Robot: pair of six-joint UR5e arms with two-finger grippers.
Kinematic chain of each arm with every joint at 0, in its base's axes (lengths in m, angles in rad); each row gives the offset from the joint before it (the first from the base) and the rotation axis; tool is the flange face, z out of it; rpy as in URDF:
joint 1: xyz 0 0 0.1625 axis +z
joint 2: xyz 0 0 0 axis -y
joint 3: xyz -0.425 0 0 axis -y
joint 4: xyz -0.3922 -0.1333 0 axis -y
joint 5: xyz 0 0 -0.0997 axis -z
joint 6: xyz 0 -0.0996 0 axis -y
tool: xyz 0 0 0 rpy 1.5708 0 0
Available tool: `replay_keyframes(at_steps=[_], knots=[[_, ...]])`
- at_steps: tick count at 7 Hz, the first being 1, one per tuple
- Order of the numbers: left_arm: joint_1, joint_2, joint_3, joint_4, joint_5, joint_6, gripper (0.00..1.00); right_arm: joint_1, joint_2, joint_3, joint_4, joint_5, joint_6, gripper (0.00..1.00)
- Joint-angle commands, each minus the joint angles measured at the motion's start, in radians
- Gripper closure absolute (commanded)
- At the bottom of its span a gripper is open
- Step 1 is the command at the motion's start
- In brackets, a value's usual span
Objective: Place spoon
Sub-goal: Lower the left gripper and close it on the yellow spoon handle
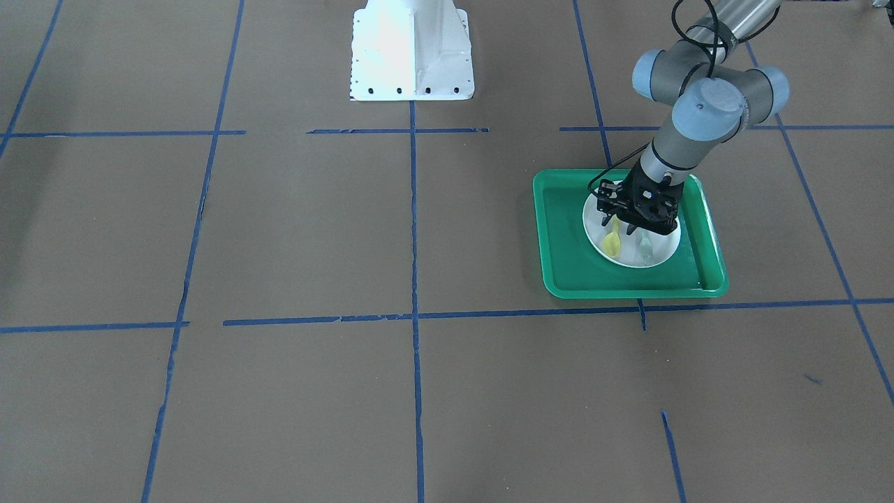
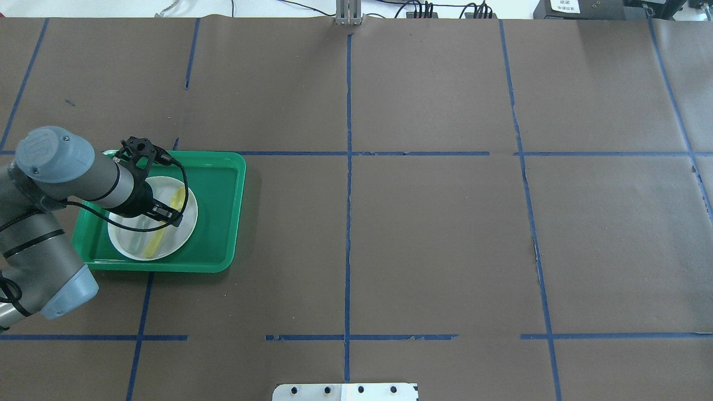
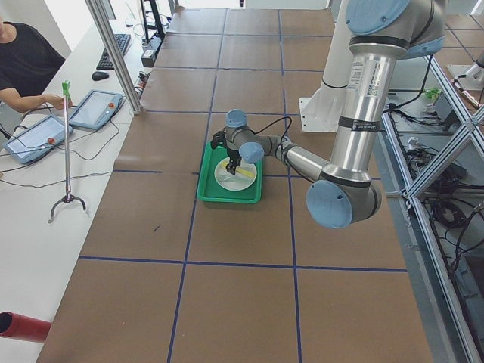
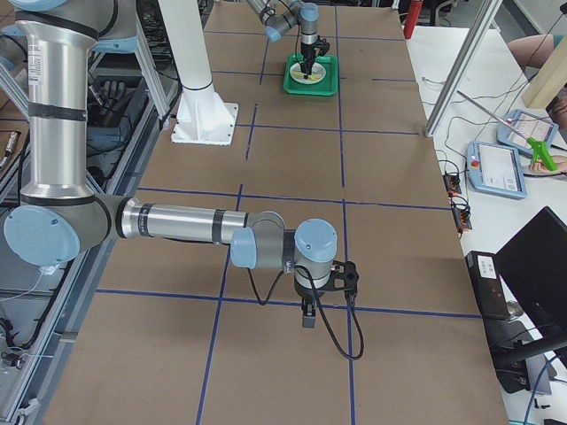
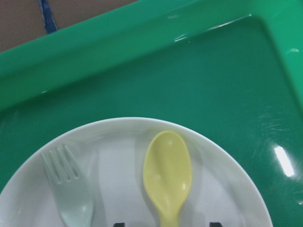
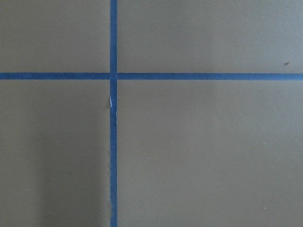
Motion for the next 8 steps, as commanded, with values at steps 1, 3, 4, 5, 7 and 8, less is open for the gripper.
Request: replay_keyframes(at_steps=[1,3,4,5,7,8], knots=[[0.000,0.000,0.002,0.002,-0.003,0.000,0.74,0.000,0.000,0.000,0.000,0.001,0.000,0.00],[0.000,-0.001,-0.015,0.051,-0.006,0.000,1.00,0.000,-0.001,0.000,0.000,0.001,0.000,0.00],[-0.001,-0.016,-0.045,0.107,-0.009,0.000,1.00,0.000,-0.001,0.000,0.000,-0.001,0.000,0.00],[-0.001,-0.038,-0.108,0.184,-0.027,-0.011,1.00,0.000,0.000,0.000,0.000,0.001,0.000,0.00],[0.002,-0.165,-0.074,0.258,-0.069,-0.180,1.00,0.000,-0.001,0.000,0.000,-0.001,0.000,0.00],[0.006,-0.199,-0.035,0.257,-0.069,-0.252,1.00,0.000,-0.001,0.000,0.000,0.001,0.000,0.00]])
